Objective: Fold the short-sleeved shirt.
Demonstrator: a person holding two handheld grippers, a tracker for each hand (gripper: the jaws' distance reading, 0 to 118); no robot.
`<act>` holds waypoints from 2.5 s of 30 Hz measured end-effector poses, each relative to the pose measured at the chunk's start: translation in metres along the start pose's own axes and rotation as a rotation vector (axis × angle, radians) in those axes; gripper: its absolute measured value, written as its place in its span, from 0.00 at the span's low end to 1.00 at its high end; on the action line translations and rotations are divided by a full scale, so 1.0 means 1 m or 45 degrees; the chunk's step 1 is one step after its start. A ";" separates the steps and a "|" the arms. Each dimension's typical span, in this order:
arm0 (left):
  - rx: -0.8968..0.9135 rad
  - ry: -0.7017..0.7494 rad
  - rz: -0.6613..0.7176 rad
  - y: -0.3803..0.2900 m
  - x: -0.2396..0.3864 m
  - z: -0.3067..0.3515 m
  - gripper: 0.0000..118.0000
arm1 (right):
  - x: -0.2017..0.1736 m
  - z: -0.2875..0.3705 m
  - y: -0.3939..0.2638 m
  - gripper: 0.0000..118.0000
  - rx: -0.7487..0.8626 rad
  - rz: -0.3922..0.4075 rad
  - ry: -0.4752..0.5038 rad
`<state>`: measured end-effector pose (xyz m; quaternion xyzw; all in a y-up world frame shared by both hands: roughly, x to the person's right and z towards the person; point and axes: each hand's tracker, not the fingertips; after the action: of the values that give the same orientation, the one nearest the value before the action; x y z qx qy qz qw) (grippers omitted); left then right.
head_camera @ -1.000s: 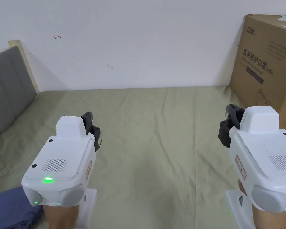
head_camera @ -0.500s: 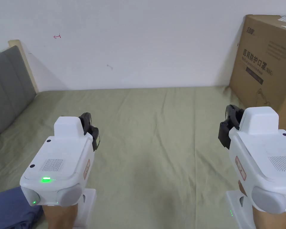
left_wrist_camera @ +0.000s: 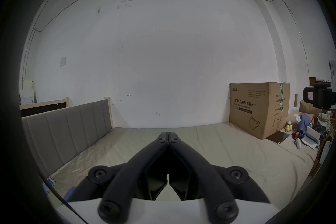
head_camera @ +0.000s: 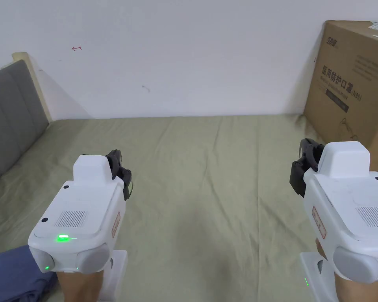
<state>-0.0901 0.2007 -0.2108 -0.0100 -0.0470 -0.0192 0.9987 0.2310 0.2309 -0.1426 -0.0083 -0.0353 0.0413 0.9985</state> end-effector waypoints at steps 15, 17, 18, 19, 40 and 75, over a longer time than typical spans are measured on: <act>0.012 0.051 0.065 0.001 -0.013 -0.002 0.92 | 0.001 0.004 -0.002 0.85 -0.003 -0.055 0.032; 0.022 0.064 0.068 0.000 -0.015 -0.003 1.00 | -0.001 0.005 -0.001 0.86 0.013 -0.046 0.031; 0.031 0.066 0.068 -0.001 -0.015 -0.002 1.00 | -0.001 0.006 -0.001 0.87 0.013 -0.041 0.028; 0.031 0.065 0.067 -0.002 -0.016 -0.002 1.00 | -0.002 0.005 -0.001 0.90 0.009 -0.033 0.024; 0.041 0.060 0.033 0.000 -0.007 0.002 1.00 | 0.001 0.006 -0.003 1.00 0.026 -0.041 -0.001; 0.042 0.078 0.019 -0.006 -0.009 0.003 1.00 | 0.002 0.006 -0.005 1.00 0.030 -0.040 0.000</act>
<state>-0.0992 0.1955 -0.2087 0.0065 -0.0166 -0.0115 0.9998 0.2328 0.2261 -0.1365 0.0042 -0.0348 0.0262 0.9990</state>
